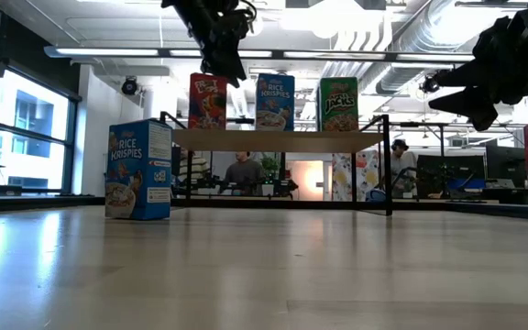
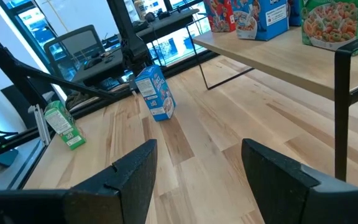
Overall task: Stack cereal on shelf
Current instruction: Put the red cereal box on the shelf aligned with the other red cereal box, then put the green cereal box on the shelf aligned with the other green cereal boxes
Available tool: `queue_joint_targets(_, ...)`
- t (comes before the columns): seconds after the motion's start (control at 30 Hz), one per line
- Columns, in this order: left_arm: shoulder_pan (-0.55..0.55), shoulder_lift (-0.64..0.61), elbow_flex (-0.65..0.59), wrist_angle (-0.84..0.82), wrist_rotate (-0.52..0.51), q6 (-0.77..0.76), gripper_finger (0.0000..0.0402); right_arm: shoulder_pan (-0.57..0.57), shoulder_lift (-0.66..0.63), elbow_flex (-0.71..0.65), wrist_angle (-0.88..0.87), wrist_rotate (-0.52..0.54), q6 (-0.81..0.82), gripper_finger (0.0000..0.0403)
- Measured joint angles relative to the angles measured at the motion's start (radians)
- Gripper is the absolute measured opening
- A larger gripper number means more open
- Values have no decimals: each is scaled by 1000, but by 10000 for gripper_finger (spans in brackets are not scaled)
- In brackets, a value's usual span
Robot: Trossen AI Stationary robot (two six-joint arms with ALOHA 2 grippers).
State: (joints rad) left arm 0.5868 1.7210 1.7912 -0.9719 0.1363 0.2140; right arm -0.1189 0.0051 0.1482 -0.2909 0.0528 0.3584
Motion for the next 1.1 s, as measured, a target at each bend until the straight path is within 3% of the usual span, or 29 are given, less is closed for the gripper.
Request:
queue_joint_targets(0.63,-61,-92,-1,1,3,-56,213,0,0,0,-4,0,0,227)
queue_joint_targets(1.1,-315,-159,-1,-27,3,-91,213,0,0,0,-7,0,0,227)
